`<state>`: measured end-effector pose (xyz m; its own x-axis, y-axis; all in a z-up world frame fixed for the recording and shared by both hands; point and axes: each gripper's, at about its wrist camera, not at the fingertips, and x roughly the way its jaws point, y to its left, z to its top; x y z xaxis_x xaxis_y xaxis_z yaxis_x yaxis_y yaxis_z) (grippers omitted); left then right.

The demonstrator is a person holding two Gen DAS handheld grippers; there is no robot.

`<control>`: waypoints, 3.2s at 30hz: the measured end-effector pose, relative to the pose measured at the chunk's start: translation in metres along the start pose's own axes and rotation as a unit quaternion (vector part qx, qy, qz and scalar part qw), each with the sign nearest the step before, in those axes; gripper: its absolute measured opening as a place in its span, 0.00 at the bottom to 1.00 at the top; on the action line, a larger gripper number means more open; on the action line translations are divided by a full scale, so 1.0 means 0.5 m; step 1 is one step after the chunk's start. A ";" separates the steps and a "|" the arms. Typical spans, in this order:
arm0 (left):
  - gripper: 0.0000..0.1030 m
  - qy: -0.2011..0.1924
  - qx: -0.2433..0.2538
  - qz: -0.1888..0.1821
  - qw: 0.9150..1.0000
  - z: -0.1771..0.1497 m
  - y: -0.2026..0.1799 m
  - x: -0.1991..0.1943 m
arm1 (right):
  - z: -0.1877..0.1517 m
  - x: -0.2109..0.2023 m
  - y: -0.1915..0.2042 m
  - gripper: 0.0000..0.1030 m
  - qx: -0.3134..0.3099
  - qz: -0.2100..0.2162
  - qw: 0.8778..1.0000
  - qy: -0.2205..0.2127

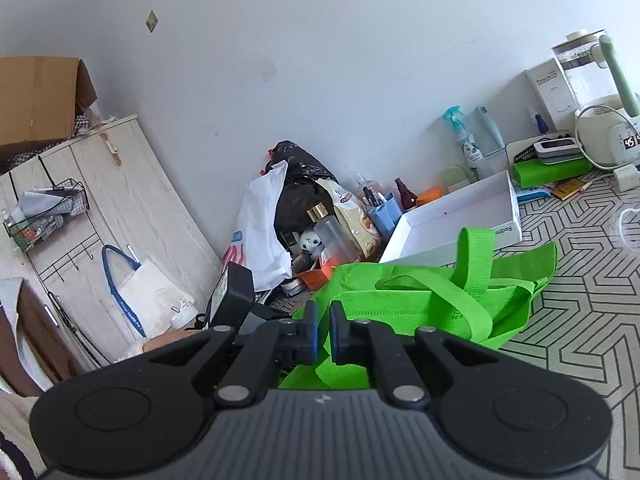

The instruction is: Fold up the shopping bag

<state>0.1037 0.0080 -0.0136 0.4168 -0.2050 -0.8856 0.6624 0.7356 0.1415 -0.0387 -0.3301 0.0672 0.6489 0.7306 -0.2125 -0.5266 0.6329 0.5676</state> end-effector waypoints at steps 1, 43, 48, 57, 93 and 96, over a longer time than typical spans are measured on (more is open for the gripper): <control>0.66 -0.010 -0.005 -0.013 1.000 -0.003 0.000 -0.016 | 0.005 0.008 -0.001 0.07 -0.002 -0.001 1.000 0.001; 0.97 -0.206 0.083 -0.022 0.975 -0.209 -0.156 -0.272 | 0.107 0.128 -0.154 0.07 0.219 0.071 0.973 0.001; 0.96 -0.159 0.131 0.047 0.977 -0.193 -0.171 -0.188 | 0.111 0.115 -0.171 0.07 0.229 0.067 0.971 -0.009; 0.25 -0.157 -0.010 -0.051 0.986 -0.137 -0.052 -0.175 | 0.094 0.071 -0.130 0.40 0.078 -0.044 0.996 0.013; 0.56 -0.210 -0.308 -0.152 0.915 -0.003 0.211 -0.107 | -0.013 0.264 0.138 0.81 -0.354 -0.026 0.931 0.086; 0.63 -0.226 -0.313 -0.137 0.912 0.004 0.211 -0.120 | -0.001 0.369 0.100 0.77 -0.355 -0.093 0.923 0.113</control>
<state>0.1499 0.0965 0.0553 0.5959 -0.5782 -0.5573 0.3544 0.8121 -0.4636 0.0541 -0.1636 0.0558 0.6755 0.5760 -0.4604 -0.6971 0.7024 -0.1440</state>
